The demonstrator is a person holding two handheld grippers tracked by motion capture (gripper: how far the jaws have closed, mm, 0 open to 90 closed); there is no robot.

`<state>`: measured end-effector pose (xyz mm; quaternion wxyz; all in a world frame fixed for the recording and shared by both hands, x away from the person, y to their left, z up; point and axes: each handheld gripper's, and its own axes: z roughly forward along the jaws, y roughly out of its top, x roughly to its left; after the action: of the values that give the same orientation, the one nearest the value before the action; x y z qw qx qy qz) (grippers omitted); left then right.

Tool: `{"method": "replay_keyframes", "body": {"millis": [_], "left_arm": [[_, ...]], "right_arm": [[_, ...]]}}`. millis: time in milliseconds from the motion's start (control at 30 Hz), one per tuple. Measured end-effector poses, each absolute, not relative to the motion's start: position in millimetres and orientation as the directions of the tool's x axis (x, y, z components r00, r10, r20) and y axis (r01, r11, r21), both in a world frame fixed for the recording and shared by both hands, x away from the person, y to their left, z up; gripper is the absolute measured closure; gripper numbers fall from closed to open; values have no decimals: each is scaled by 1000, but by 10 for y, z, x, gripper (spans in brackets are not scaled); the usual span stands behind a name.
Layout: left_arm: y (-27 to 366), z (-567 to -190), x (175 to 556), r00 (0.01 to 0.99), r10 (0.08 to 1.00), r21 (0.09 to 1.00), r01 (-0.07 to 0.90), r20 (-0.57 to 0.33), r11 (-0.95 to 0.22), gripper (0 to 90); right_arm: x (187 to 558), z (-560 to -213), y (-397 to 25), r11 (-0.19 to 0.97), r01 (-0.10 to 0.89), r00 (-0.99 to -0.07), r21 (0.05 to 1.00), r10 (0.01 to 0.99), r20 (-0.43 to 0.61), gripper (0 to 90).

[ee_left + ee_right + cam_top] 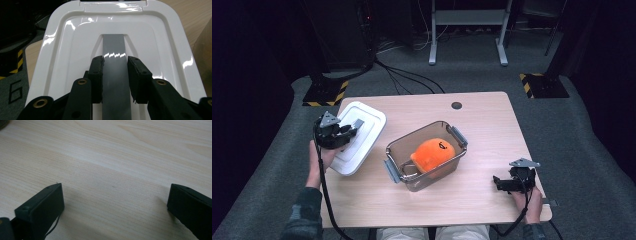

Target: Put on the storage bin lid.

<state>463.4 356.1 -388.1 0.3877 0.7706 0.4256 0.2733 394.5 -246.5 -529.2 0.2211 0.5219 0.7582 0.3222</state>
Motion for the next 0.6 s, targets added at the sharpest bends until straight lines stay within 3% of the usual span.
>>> {"method": "replay_keyframes", "body": {"millis": [600], "left_arm": [[3198,-3575,4579,569,811,839,367,138,-401,663]], "right_arm": [[3944,-5292,-2465,248,649,-358,719,934,1,0]]}}
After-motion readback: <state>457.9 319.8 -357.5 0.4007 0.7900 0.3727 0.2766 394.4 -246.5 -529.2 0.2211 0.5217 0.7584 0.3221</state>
